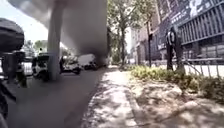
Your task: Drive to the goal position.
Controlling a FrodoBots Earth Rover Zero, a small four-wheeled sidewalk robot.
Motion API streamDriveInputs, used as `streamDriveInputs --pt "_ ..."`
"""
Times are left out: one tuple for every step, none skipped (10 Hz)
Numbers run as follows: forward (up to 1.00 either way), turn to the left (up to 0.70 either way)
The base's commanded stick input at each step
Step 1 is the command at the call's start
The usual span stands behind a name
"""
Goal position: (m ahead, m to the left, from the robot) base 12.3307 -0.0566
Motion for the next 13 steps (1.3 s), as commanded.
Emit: streamDriveInputs --pt "0.7 0.0" --pt "0.7 0.0" --pt "0.7 0.0" --pt "0.7 0.0" --pt "0.7 0.0" --pt "0.7 0.0" --pt "0.7 0.0" --pt "0.7 0.0" --pt "0.7 0.0" --pt "0.7 0.0" --pt "0.7 0.0" --pt "0.7 0.0" --pt "0.7 0.0"
